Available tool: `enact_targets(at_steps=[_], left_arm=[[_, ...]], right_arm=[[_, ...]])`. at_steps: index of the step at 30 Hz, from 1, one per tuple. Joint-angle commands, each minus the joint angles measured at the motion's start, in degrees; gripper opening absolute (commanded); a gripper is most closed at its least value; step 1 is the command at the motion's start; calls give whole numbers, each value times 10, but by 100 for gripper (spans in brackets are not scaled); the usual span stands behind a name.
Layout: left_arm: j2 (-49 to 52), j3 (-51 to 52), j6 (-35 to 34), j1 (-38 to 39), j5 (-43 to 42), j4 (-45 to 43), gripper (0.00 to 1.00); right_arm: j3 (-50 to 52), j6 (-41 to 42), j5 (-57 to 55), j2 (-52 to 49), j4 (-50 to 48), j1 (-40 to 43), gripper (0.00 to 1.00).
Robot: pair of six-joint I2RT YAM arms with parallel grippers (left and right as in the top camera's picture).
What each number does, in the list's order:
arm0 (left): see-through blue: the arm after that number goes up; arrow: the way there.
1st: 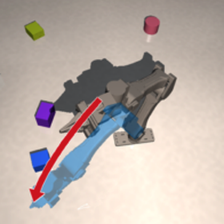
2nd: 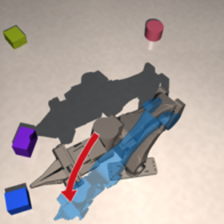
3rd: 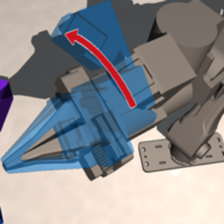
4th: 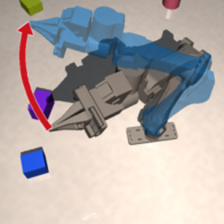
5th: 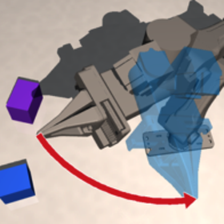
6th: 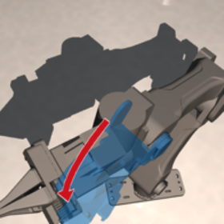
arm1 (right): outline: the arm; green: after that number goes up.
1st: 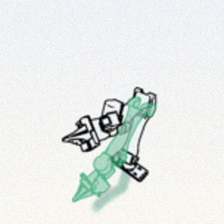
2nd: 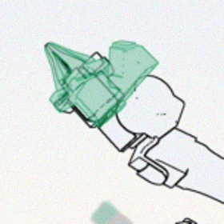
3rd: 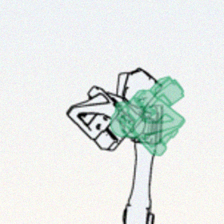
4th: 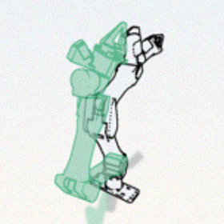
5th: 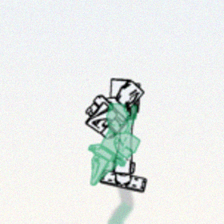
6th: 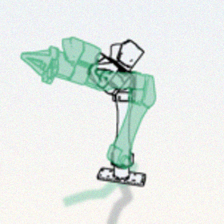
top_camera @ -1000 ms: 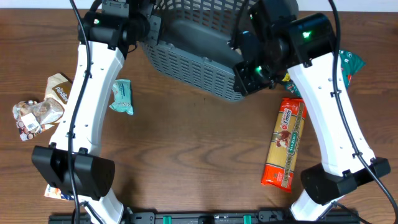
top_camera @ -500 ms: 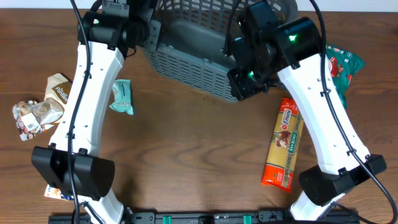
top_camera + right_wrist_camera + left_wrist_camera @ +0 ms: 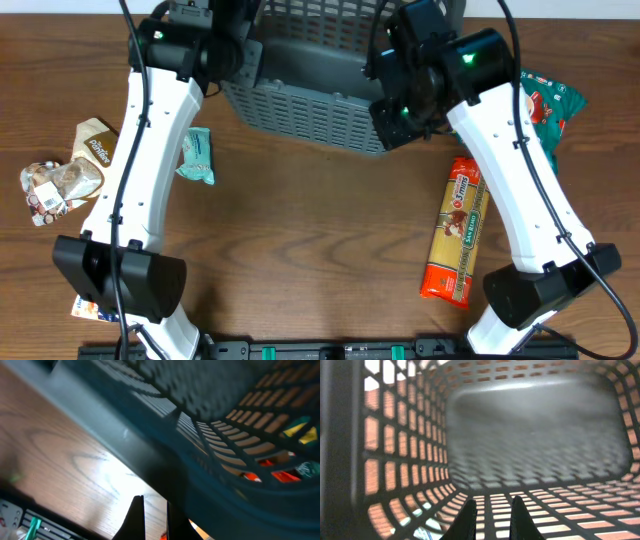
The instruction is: Pack container
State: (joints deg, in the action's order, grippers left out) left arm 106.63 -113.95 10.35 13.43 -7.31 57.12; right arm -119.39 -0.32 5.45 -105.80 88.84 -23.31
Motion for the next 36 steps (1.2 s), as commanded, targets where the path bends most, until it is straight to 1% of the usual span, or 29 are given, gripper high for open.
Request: enact_targets(at_steps=[1, 11, 24, 25, 32, 34, 35, 36], left_arm=[[4, 0, 3, 18, 4, 21, 9], [4, 0, 3, 50, 5, 30, 9], [4, 0, 3, 52, 4, 41, 9], [4, 0, 3, 52, 4, 42, 9], [3, 0, 4, 52, 13, 42, 10], [1, 0, 4, 52, 43, 40, 16], [-1, 0, 4, 52, 58, 39, 17], [-5, 0, 4, 52, 67, 37, 21]], right_arm=[[3, -6, -27, -1, -6, 19, 1], [3, -6, -26, -1, -6, 46, 1], [3, -6, -34, -1, -5, 57, 1], [3, -6, -35, -1, -5, 59, 0], [3, -6, -35, -1, 2, 60, 1], [3, -4, -27, -1, 8, 60, 1], [3, -4, -17, 0, 10, 60, 1], [3, -4, -7, 0, 13, 60, 1]])
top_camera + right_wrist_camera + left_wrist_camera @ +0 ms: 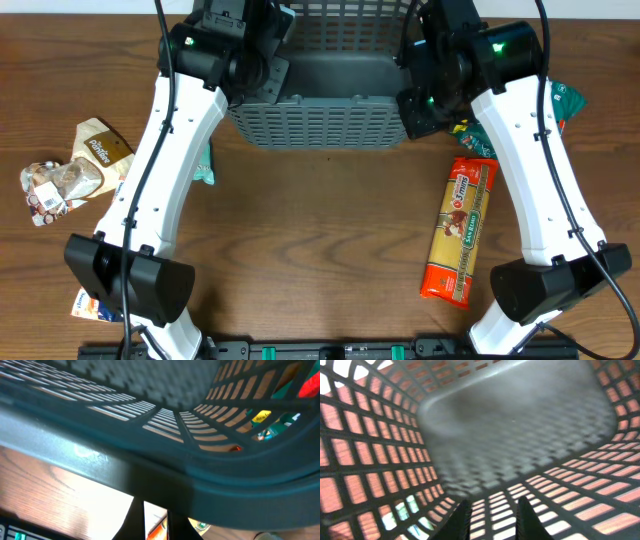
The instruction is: Pack container
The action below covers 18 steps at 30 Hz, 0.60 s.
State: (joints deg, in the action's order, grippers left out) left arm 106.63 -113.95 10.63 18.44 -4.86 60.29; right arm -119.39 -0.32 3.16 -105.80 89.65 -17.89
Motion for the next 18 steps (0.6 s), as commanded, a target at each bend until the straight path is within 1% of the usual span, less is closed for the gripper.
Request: enact_targets(at_steps=[1, 2, 3, 4, 5, 6, 8, 10, 11, 12, 13, 15, 16, 17, 18], left_arm=[[-8, -1, 1, 2, 44, 5, 25], [-12, -1, 1, 2, 45, 5, 33], [-17, -1, 1, 2, 45, 5, 43], [-23, -1, 1, 2, 45, 4, 47], [-30, -1, 1, 2, 45, 3, 50], [-38, -1, 2, 2, 45, 3, 53], [-54, -1, 3, 2, 45, 3, 64], [-75, -1, 3, 2, 45, 3, 68], [-88, -1, 3, 2, 45, 3, 69], [-100, -1, 3, 2, 45, 3, 73], [-111, -1, 3, 2, 45, 4, 82], [-137, -1, 3, 2, 45, 11, 92], [-151, -1, 2, 2, 49, 18, 100], [-161, -1, 1, 2, 59, 24, 99], [-174, -1, -8, 1, 85, 36, 99]], right_arm=[[3, -4, 24, 1, 8, 5, 1], [2, -4, 36, 3, 12, 5, 1], [2, -4, 46, 5, 18, 5, 1], [2, -4, 51, 8, 24, 5, 3], [2, -4, 56, 12, 30, 5, 14], [2, -4, 61, 17, 36, 5, 22], [2, -4, 61, 32, 45, 5, 36], [2, -4, 62, 51, 49, 4, 45], [2, 0, 61, 65, 49, 3, 51], [2, 1, 62, 76, 49, 3, 58], [2, 1, 63, 90, 49, 3, 64], [2, 0, 63, 117, 49, 3, 78], [2, 0, 63, 132, 45, 3, 91], [2, 0, 62, 145, 40, 3, 99], [2, -3, 61, 161, 32, 4, 99]])
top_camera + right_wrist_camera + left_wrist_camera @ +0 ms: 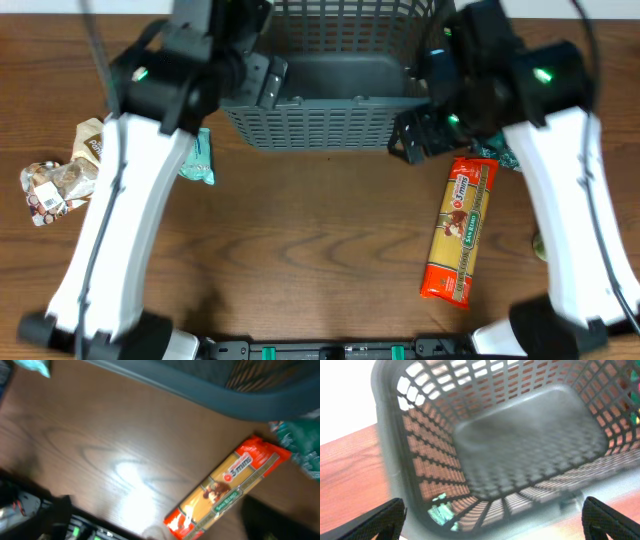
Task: Pack container
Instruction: 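Release the basket and move the right gripper to the green Nescafe bag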
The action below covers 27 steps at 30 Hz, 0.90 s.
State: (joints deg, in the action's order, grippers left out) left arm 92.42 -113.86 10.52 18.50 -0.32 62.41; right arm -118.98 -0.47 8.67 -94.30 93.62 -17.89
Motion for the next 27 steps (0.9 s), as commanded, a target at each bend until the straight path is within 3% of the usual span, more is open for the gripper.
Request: enact_targets(at_steps=[1, 3, 5, 8, 11, 15, 20, 27], left_arm=[[-42, -2, -19, -2, 67, 26, 99], [-62, -2, -62, -12, 130, 57, 99], [-76, -2, -120, -37, 169, 89, 99], [-88, -2, -185, -92, 169, 122, 99], [-90, -2, -188, -141, 153, 131, 99], [-88, 2, -169, -197, 96, 114, 99], [-78, 2, -152, -241, 52, 111, 99], [-75, 2, -127, -245, 52, 113, 99]], right_arm=[[-3, -9, 5, 59, -17, 5, 99], [-3, -2, -21, 92, -50, 15, 99], [-3, 89, -115, 122, -78, 39, 99], [-3, 207, -241, 160, -91, 105, 99], [-3, 212, -237, 175, -108, 201, 99], [-3, 177, -154, 148, -110, 349, 99], [-3, 99, -10, 41, -113, 475, 99], [-3, -25, 118, -133, -169, 527, 99]])
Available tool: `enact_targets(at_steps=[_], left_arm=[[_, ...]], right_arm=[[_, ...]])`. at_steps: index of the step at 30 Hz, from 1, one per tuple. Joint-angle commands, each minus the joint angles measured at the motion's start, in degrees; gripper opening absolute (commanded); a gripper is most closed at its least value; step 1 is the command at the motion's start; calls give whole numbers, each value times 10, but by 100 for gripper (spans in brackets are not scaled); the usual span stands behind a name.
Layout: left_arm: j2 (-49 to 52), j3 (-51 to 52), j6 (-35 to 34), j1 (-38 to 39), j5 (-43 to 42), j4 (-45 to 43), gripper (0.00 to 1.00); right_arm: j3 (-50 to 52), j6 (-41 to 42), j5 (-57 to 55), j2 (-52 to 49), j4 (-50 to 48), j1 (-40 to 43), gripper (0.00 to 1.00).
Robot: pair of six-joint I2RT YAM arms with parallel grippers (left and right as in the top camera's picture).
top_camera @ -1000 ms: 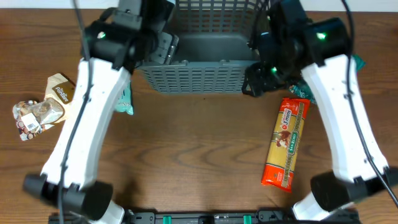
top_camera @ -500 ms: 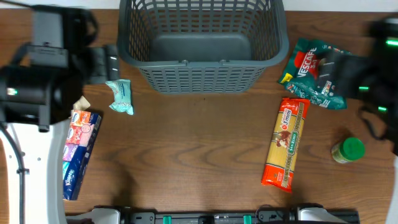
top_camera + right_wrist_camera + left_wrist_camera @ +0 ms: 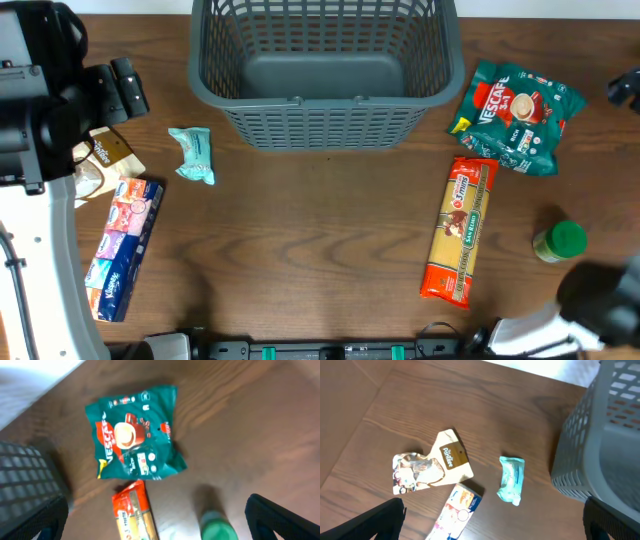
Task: Pack container
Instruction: 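Release the basket and move the right gripper to the green Nescafe bag, then grasp the green Nescafe bag with the right gripper and lift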
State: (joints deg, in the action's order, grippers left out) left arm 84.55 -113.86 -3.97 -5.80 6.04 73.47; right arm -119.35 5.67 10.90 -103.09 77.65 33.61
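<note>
The grey mesh basket (image 3: 325,102) stands upright and empty at the back middle of the table. My left gripper (image 3: 492,525) hangs open, high over the left side, where a teal packet (image 3: 511,479), a brown snack bag (image 3: 432,462) and a colourful long pack (image 3: 457,512) lie. On the other side, my right gripper (image 3: 157,525) is open above a green Nescafe bag (image 3: 132,432), an orange pasta pack (image 3: 132,512) and a green-lidded jar (image 3: 220,530). Neither gripper holds anything.
In the overhead view my left arm (image 3: 35,110) covers the table's left edge and part of the snack bag (image 3: 100,150). Only a dark bit of the right arm (image 3: 627,88) shows at the right edge. The pasta pack (image 3: 460,230) lies lengthwise beside the jar (image 3: 560,240).
Both open grippers were close to the basket's front corners. Now they are high and far out, the left over the left-hand items, the right past the Nescafe bag. The basket has not moved.
The basket sat askew, with both grippers shut on its wall and rim. Then it stood square at the back, still held by both. Then both grippers were open and off it. Now both arms are drawn out to the sides.
</note>
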Motion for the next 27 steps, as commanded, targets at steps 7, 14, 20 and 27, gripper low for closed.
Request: enact_targets(at_steps=[7, 14, 20, 27], left_arm=[[4, 2, 18, -2, -11, 22, 99], [4, 2, 18, -2, -11, 24, 98], [4, 2, 18, 7, -11, 24, 99], [4, 2, 18, 32, -11, 24, 99]], right_arm=[[1, -188, 152, -184, -36, 12, 99], [1, -229, 181, -293, -48, 12, 99], [1, -245, 194, -353, -66, 12, 99], [1, -248, 225, -403, -99, 0, 99]])
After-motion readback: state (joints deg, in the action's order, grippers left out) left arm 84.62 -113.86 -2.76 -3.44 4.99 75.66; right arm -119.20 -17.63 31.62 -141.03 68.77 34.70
